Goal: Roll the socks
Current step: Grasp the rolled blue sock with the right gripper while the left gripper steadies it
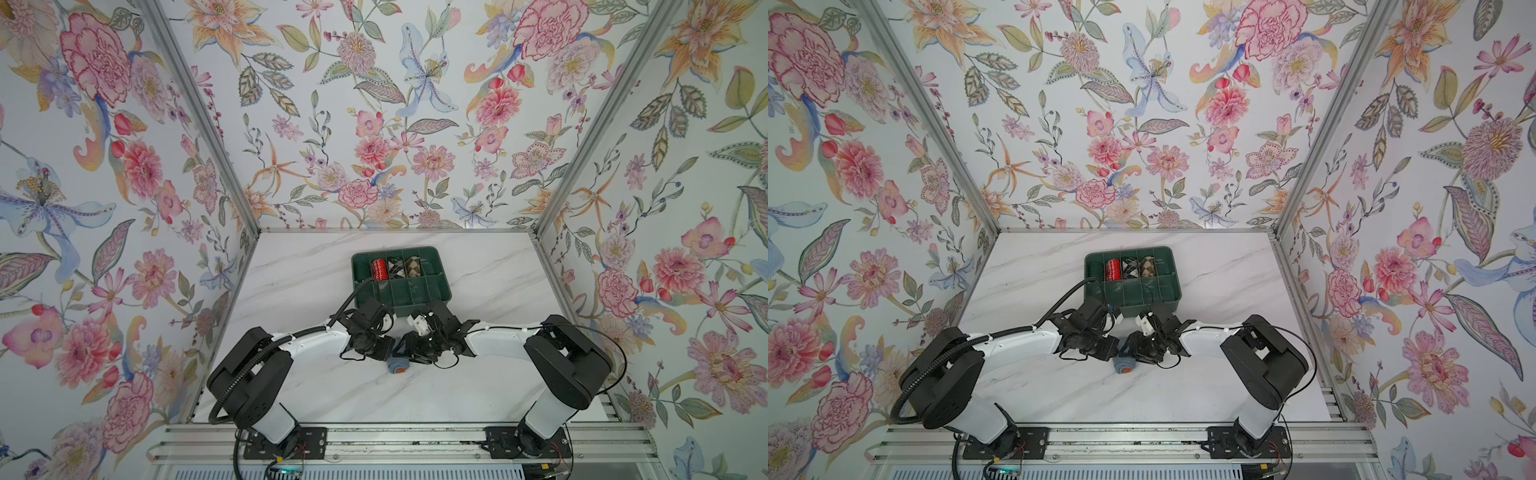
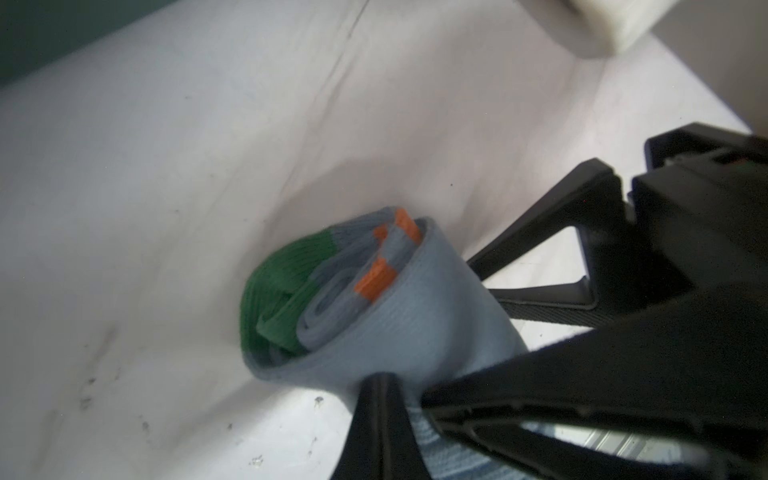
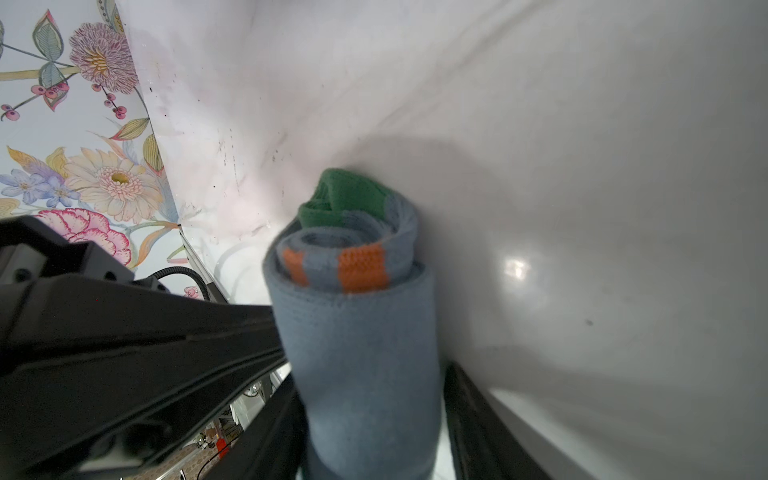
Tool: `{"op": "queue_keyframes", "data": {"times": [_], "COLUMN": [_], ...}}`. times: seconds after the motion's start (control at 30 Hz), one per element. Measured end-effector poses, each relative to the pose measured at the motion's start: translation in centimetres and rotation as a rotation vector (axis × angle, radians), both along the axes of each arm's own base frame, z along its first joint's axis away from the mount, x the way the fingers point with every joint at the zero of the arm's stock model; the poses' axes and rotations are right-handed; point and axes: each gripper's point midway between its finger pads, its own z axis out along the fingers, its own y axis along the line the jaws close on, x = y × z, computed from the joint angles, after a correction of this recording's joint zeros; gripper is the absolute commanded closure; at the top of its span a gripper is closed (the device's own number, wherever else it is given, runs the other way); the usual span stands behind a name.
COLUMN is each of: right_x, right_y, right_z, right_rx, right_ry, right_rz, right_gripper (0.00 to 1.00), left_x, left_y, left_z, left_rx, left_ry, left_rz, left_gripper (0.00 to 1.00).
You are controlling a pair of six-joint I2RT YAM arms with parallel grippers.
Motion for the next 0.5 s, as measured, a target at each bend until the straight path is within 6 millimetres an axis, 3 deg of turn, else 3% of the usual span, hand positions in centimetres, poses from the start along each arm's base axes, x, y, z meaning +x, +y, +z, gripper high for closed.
{"op": "queue_keyframes", "data": {"times": [0.23,0.5], "right_x": [-0.3,-0.4], "right_y": [1.1,1.8], "right_z": [-0.1,-0.6], "right_rx": [-0.001,-0.029], "right_ry": [0.001,0.007], "right_rz": [0.024,0.04], "right_gripper": [0.51,0.75], "left_x": [-0.1,-0.2], "left_y": [0.1,0.6], "left_z": [-0.2,-0.6], "left_rx": [-0.015,-0.037], "left_ry": [0.012,0.025], "left_rz": [0.002,0.016], "left_gripper": [1.0,1.0]}}
